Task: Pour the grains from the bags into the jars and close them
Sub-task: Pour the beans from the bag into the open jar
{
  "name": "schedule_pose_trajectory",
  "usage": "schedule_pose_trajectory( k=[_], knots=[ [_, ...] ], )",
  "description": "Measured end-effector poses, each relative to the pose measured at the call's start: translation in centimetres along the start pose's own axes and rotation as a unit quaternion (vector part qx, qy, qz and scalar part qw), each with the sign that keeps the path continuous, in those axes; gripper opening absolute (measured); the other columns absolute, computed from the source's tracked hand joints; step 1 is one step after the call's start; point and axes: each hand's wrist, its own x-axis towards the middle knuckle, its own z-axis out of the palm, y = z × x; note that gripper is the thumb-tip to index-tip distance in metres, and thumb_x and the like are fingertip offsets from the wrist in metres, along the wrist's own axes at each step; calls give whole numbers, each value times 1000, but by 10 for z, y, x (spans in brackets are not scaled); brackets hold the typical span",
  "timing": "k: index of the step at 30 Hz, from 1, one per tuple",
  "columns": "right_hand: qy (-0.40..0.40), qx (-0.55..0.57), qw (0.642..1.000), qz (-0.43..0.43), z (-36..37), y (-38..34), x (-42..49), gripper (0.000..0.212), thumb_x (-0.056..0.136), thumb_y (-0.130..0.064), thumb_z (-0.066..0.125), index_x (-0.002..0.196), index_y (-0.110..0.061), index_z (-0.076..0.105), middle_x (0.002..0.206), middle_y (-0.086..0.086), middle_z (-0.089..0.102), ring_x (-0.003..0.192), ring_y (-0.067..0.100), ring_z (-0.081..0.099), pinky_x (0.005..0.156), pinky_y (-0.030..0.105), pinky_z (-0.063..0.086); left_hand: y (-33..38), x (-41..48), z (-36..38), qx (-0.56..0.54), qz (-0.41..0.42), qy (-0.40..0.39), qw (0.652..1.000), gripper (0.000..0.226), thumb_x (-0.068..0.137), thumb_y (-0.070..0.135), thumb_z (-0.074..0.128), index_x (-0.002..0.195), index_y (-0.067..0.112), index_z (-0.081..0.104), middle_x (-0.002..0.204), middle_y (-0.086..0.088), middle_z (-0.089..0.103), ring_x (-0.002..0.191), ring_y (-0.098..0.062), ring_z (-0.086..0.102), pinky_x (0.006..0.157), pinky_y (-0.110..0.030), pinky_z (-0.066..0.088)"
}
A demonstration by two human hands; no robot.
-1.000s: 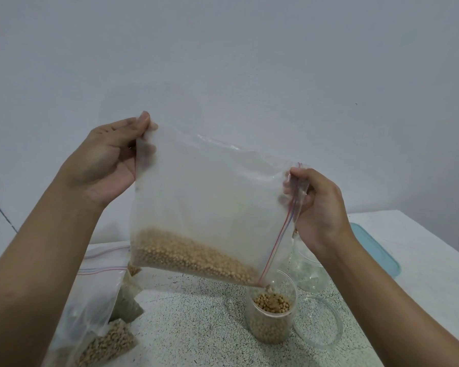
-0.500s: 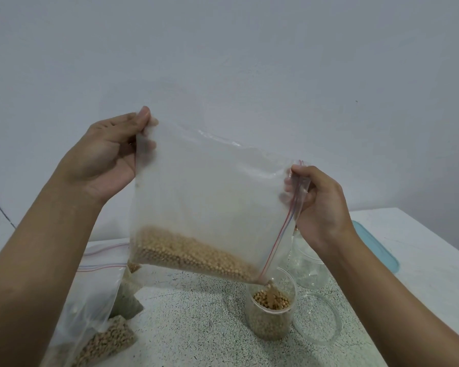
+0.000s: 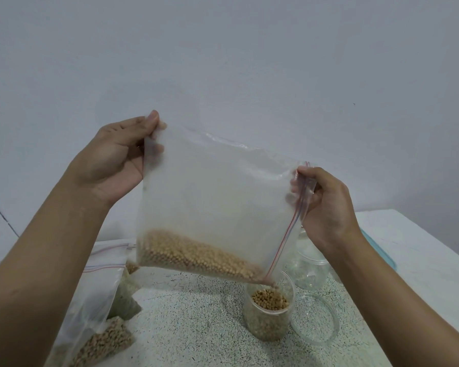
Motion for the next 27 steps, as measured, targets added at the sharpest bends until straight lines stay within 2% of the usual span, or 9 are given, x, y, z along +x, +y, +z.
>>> schedule_pose_trajectory(
  k=[2,7,11,16,19,23,27],
  knots=[
    [-3,2,1000,1,-2,-1,0,26,94,-9,60,71,-18,69,70,-2,62,65,10,58,64,26,42,-1,0,2,3,2,-4,1000,25,88,30,67,68,19,78,75,7,67,73,-7,63,83,-21,56],
    [2,17,1000,9,-6,-5,-2,25,94,-7,59,72,-16,67,69,-2,61,65,10,58,63,27,40,-1,1,5,10,-1,-9,1000,21,86,33,69,71,21,78,80,5,65,78,-10,61,97,-30,49],
    [1,19,1000,17,-9,-6,-4,26,93,-8,60,71,-18,68,70,-4,61,66,9,58,62,25,42,-2,2,6,7,-2,-21,1000,20,85,34,70,71,21,78,79,7,63,76,-8,60,87,-24,51],
    [-3,15,1000,18,-10,-7,-8,34,93,-10,60,63,-21,71,71,-4,61,66,9,57,61,23,44,-3,1,7,3,-1,-23,1000,22,86,32,68,71,20,78,79,6,63,78,-9,60,87,-23,52],
    [-10,29,999,20,-10,-7,-10,30,93,-10,60,67,-21,70,71,-4,60,66,10,57,59,22,45,-2,-1,7,6,-3,-17,1000,22,86,32,68,70,20,78,80,6,63,81,-10,59,94,-26,50],
    [-15,32,999,24,-9,-6,-12,28,93,-10,60,69,-20,70,71,-4,60,65,9,57,64,25,44,2,-3,4,8,-3,-16,1000,17,79,36,76,73,20,79,84,5,63,86,-12,57,107,-34,43],
    [-19,31,999,28,-7,-4,-14,34,94,-11,61,63,-22,72,72,-5,61,67,8,59,64,24,45,4,-5,4,16,0,-14,1000,24,88,33,68,71,21,78,80,7,63,81,-10,58,95,-26,48]
  ],
)
